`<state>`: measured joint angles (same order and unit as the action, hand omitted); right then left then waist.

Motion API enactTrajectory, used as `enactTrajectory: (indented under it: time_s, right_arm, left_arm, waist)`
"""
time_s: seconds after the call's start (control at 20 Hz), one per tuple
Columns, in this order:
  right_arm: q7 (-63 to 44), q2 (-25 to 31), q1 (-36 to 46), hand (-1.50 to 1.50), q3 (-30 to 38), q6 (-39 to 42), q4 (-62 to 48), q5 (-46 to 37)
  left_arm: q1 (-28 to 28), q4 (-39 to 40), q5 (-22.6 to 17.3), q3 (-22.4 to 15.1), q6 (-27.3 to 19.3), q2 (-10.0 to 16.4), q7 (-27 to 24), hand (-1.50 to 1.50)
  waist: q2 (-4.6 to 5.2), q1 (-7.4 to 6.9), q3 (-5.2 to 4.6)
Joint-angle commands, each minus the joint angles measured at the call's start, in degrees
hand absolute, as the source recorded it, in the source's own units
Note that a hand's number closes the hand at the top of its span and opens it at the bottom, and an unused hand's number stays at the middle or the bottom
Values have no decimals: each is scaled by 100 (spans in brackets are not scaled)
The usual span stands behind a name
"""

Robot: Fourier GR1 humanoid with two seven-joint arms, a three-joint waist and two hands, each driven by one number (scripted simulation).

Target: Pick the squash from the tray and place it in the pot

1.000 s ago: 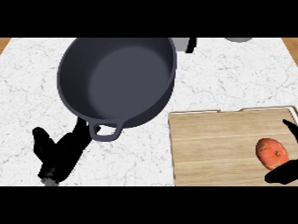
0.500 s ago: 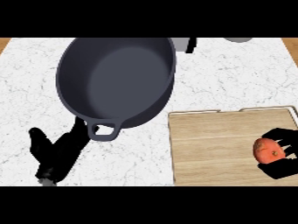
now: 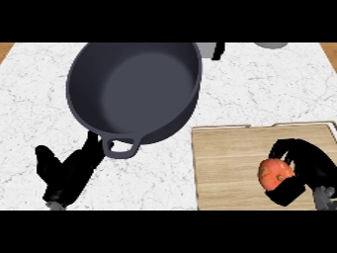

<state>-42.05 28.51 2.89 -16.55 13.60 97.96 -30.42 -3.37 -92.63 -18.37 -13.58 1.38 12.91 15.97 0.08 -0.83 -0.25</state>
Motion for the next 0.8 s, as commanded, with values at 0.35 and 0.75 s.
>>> enactTrajectory:
  time_s: [0.35,0.75]
  right_arm:
    - [-1268,-1000,949,150,-2121,829,998,-1467]
    - [-1901,-851,1481,150,-1847,997,2273,-2458]
  left_arm:
    - [171,-385,18,141,141,23,-133,0]
    - [358,-190,126,175,-31,-167,-68,0]
  waist:
    - [-29,61,21]
    - [-54,180,18]
